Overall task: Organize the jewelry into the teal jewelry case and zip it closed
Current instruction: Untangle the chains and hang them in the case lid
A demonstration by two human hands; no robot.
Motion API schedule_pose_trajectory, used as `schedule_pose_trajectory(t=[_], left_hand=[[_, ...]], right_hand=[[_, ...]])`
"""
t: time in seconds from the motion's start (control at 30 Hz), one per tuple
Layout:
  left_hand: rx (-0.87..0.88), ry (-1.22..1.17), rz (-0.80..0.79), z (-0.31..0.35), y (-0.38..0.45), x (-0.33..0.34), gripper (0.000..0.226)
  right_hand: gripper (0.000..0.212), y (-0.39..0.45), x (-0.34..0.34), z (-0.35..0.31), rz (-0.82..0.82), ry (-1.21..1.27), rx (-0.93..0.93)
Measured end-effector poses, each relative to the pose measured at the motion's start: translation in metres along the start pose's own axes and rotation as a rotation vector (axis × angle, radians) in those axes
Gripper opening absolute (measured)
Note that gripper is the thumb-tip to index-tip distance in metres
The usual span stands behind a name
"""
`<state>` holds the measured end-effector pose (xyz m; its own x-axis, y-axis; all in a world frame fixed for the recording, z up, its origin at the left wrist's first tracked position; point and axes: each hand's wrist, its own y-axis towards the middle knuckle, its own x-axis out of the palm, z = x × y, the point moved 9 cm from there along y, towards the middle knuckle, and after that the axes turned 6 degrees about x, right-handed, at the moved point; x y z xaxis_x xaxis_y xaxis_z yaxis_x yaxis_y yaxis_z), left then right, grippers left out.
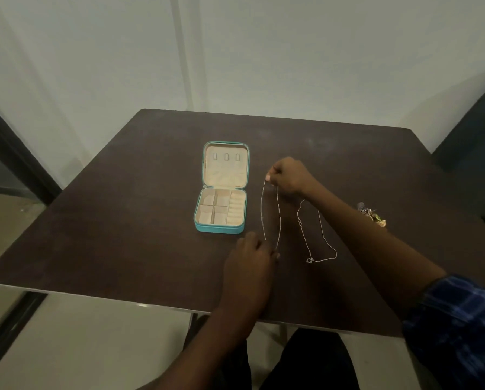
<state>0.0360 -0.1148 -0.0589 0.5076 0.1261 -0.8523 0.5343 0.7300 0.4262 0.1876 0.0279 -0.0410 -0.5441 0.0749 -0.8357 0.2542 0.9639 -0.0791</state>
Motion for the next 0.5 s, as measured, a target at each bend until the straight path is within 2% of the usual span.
schedule_pose_trajectory(t=[0.3, 0.5], left_hand=[[0.077, 0.135, 0.020, 0.004, -0.004, 0.004, 0.023], [0.044, 0.016, 0.045, 0.005, -0.003, 0.001, 0.022]], right_hand=[[0.011, 0.005, 0.009, 0.013, 0.107, -0.051, -0.021], [0.017, -0.002, -0.011, 0.023, 0.109, -0.053, -0.020]])
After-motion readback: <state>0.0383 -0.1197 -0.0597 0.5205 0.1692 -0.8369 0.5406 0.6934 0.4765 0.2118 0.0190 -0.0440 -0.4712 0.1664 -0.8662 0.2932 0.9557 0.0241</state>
